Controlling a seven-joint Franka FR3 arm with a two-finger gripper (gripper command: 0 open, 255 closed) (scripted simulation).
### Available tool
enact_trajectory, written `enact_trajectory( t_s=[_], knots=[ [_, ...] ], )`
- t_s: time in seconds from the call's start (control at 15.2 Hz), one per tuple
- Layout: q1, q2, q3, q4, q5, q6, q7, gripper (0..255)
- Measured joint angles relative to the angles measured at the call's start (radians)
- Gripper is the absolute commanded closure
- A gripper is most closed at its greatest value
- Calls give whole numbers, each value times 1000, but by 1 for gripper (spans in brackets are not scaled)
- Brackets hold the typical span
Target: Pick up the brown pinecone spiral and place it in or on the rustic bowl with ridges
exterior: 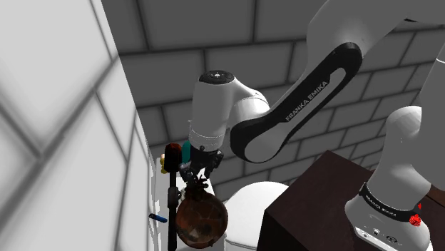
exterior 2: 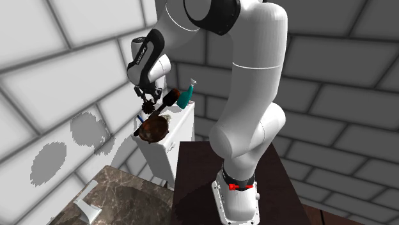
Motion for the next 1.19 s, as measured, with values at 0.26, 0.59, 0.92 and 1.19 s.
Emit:
enact_trajectory(
  t_s=[0.26,0.59,0.92,1.19],
  knots=[
    [8,35,-5,-8,-29,41,31,255],
    [17,94,-22,-14,-73,102,63,255],
    [33,148,-43,-17,-116,156,101,255],
    [49,198,-67,-15,-154,204,130,255]
  ],
)
